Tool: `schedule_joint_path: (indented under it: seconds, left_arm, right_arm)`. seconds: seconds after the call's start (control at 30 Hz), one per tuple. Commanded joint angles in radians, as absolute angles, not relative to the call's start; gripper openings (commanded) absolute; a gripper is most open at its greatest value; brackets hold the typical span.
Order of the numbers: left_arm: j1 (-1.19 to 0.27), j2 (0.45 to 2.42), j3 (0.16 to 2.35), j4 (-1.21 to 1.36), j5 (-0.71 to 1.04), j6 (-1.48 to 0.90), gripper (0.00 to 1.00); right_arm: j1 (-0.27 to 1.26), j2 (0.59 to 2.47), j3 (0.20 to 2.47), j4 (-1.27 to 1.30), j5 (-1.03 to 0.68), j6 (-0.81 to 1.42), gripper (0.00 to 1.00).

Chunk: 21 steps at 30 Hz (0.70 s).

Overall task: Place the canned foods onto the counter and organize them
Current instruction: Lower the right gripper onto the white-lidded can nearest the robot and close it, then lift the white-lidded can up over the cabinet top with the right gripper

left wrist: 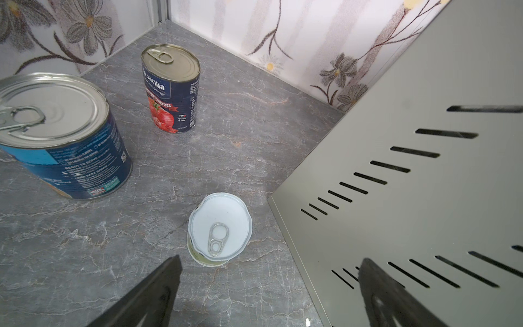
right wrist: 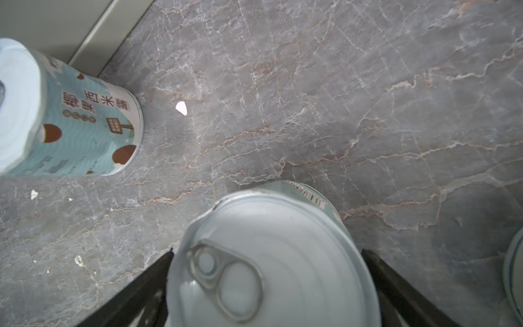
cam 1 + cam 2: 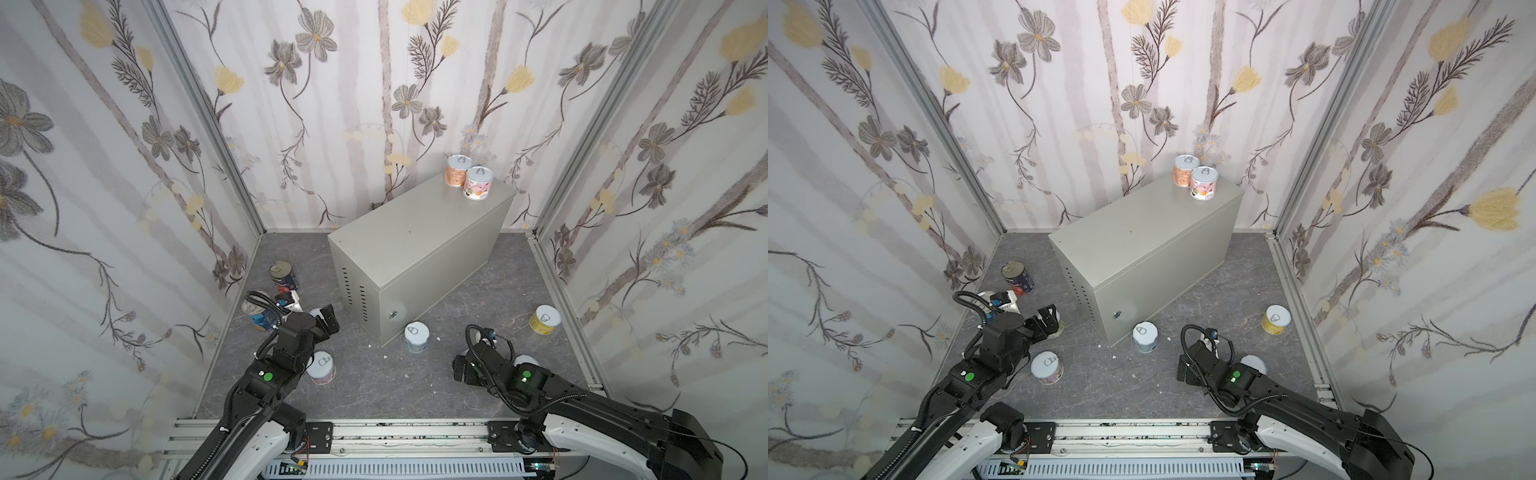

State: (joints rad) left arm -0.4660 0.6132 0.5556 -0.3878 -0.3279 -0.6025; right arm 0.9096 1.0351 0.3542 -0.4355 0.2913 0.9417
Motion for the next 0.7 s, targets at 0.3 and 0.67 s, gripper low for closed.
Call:
schedule_joint_path:
  seconds: [0.3,0.67]
  left_arm:
    - [-0.474,0.606,0.527,-0.336,-0.299,-0.658,1.00]
    - [-0.476,0.594,0.547,-0.339,-0.276,-0.650,1.00]
  right_arm:
    - [0.912,1.087,0.348,-0.371,0.365,0.947,0.92]
    - [0.913,1.135,0.353,-0.339,0.342,0.912,0.71]
